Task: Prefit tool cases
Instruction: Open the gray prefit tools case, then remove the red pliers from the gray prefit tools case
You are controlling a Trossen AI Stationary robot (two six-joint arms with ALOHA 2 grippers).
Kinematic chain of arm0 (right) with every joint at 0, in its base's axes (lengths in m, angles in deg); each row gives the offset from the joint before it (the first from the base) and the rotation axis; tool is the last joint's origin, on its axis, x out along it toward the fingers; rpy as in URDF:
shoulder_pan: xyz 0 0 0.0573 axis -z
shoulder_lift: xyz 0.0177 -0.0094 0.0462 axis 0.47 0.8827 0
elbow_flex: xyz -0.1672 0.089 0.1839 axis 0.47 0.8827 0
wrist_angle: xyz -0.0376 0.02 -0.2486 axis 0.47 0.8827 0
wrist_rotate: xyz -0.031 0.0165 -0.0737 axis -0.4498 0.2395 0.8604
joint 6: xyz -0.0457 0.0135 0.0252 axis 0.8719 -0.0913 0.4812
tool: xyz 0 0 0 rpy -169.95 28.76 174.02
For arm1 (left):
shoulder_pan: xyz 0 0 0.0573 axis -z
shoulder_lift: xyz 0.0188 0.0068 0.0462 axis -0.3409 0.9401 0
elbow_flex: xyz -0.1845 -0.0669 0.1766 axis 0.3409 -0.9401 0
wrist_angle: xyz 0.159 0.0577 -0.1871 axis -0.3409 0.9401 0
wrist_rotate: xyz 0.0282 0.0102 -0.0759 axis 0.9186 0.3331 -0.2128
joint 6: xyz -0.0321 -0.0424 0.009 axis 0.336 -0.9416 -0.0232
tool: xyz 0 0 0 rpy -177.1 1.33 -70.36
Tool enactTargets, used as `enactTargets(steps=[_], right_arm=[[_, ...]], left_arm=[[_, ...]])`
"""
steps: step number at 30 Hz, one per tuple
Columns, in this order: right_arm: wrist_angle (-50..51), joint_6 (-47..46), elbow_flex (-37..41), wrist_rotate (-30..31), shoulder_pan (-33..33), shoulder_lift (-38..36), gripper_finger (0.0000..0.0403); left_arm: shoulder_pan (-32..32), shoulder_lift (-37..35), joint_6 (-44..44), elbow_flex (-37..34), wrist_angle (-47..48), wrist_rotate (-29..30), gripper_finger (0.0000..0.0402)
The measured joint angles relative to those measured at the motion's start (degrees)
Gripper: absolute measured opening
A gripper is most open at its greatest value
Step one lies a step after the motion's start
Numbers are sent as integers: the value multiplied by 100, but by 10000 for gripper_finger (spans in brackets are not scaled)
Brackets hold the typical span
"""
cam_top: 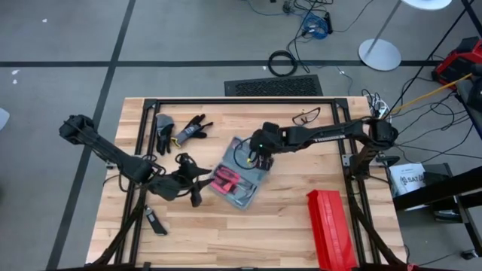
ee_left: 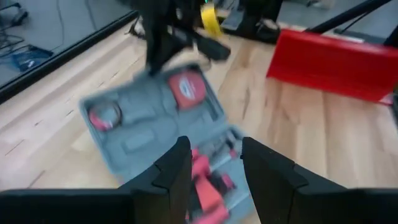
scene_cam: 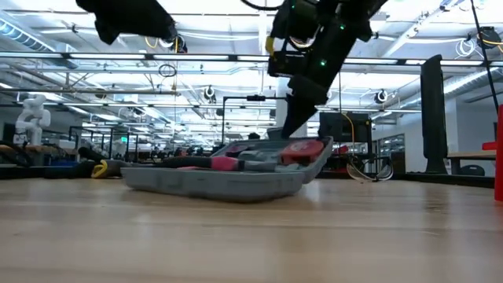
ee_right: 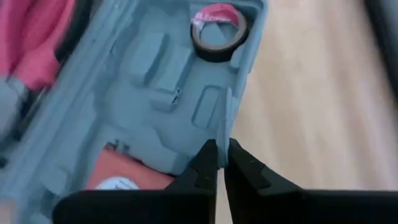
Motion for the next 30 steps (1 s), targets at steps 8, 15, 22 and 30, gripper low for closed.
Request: enactTargets(steps=[8,15,22,30], right_arm=[[-536,80,424,252,-35,-49,38],[-553,237,428,817,-196,-254,113],[-354,330,427,1020,-231,-927,137],[1188,-646,424,641,-923,-1628,98]], left_arm=[[73,-216,352,10,65,348,146],[73,-220,352,8,314,543,146],[7,-218,-40,7,862,1098,146],[-579,32,-1126,-236,1656,584,146]])
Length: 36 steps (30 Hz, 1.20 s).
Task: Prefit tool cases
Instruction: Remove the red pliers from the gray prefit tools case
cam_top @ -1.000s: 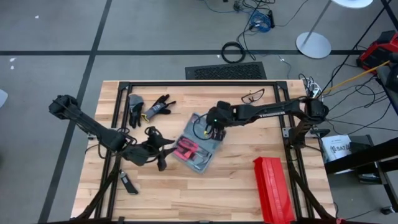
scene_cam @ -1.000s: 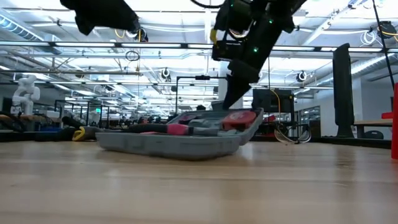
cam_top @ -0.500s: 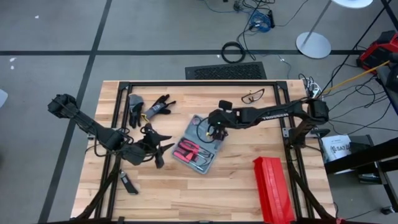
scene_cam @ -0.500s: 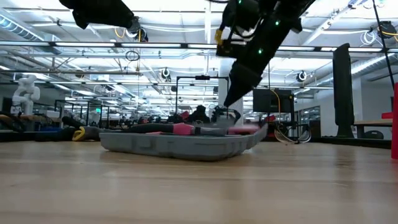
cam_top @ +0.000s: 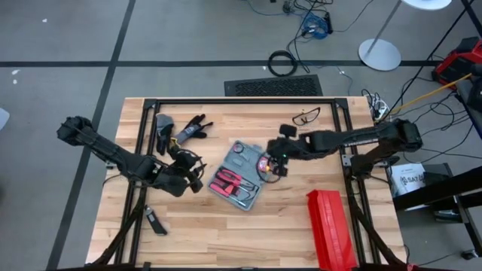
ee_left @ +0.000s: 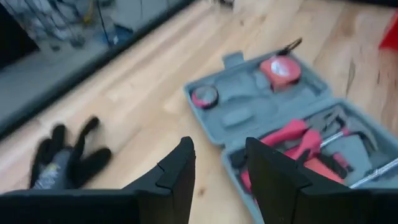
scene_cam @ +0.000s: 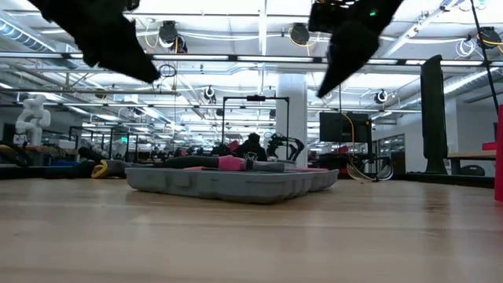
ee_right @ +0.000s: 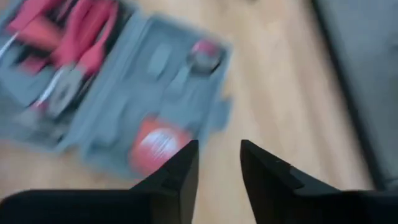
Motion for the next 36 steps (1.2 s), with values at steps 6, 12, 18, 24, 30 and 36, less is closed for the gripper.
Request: enactTargets(steps=[6,12,18,24,30,36], right_arm=[[-159,-1204,811,-494,-746,-52,9],[-1976,-2111,1881,-622,-1110,-10,1],[-2800,-2329,2165,-614,-1257,299,1],[-3151,-2329,2163,-612,-1354,907,0],[-3545,-1949,2156,-628,-1078,1377,0],[-3512,-1104,2157,-637,-416,1335,0]], left_arm=[[-607,567,-29,-30,484,-738,146],[-1079,1334,90,-41,884,-1753,146],[-1249,2026,298,-39,321,-2117,146],[-1305,2654,440,-21,-505,-2340,146],[-1291,2833,329,-26,-1222,-2642,146],[-1197,2797,284,8,-1771,-3109,146]])
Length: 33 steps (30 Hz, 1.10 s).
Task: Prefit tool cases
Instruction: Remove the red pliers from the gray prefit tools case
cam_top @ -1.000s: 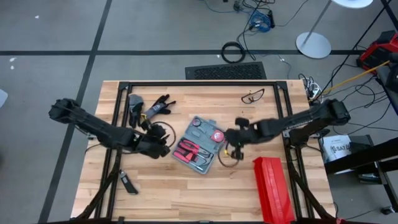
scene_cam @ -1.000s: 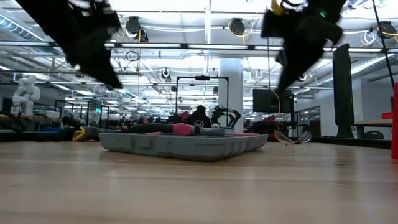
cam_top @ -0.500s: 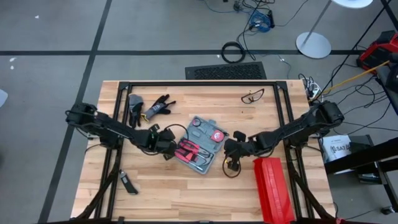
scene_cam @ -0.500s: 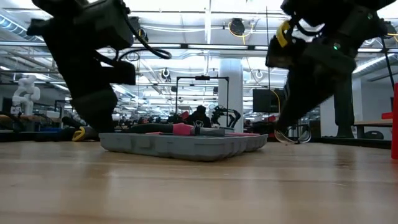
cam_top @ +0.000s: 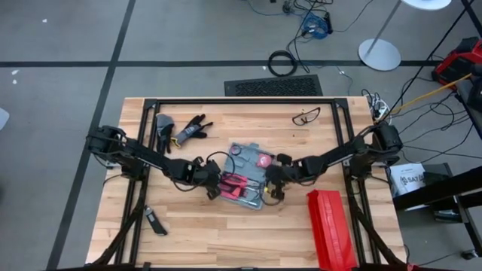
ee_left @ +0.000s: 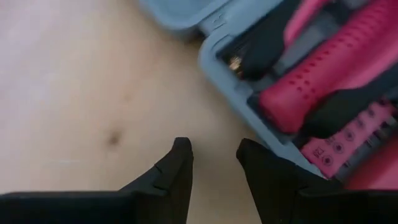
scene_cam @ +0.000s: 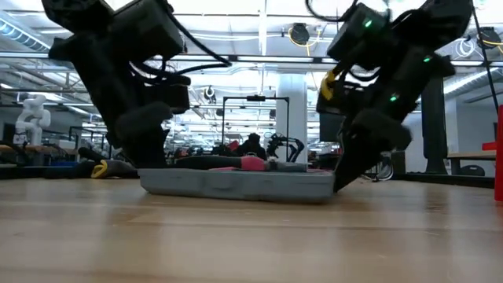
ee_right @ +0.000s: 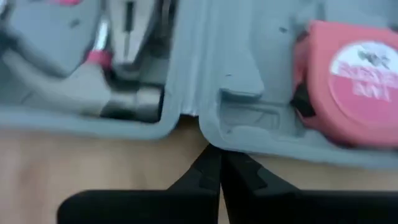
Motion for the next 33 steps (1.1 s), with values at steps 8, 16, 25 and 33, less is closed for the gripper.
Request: enactTargets(steps=[8,16,25,33], right_arm=[[-247,1403,4,271,958,-199,0],[106,1609,-119,182,1189,-568,0],[216,856,-127,-230,407,-1438,0],[402,-130,-125,46,-545,-1137,0]], left_arm=[[12,4,83,55,-1407,-388,146],[6,-8,195,394,-1023,-275,146],[-427,-13,1247,542,-756,903,146],[-1384,-13,2558,542,-836,966,146]])
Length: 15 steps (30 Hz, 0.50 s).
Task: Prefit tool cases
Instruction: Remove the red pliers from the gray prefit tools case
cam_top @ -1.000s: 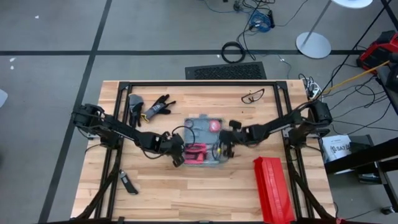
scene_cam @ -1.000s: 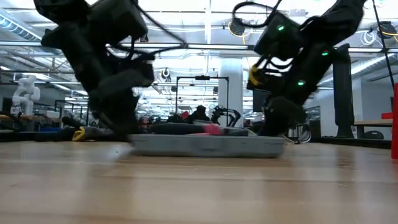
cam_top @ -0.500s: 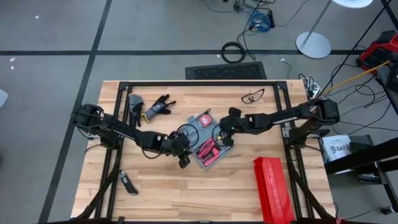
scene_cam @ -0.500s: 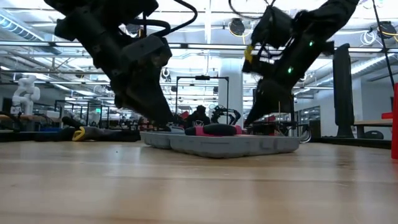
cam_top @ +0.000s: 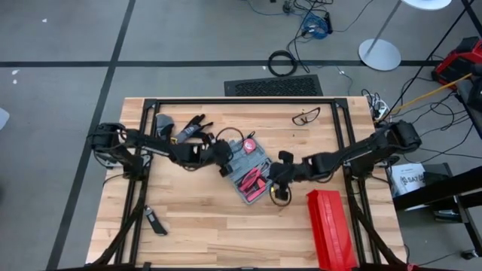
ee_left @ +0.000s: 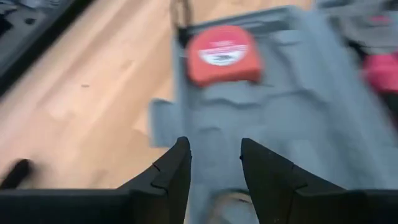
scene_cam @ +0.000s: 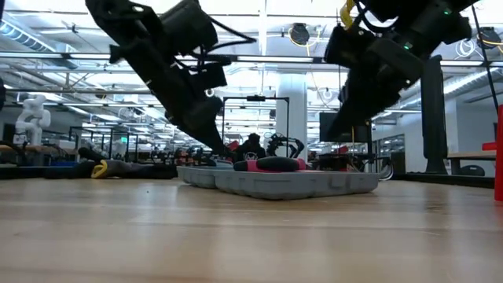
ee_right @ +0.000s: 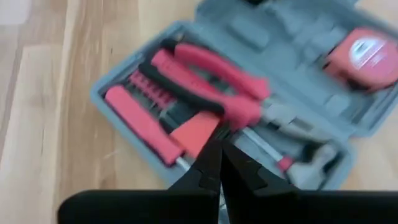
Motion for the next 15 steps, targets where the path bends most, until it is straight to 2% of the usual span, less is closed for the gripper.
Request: enactTargets(steps=[9,15], right_arm=[[241,-764,0,18,-397,422,0],[681,-1120,4,-13,-645,426,0]], left_arm=[[-579,0,639,-4,51,-2,146],[-877,0,850,-7,106,-8,146]])
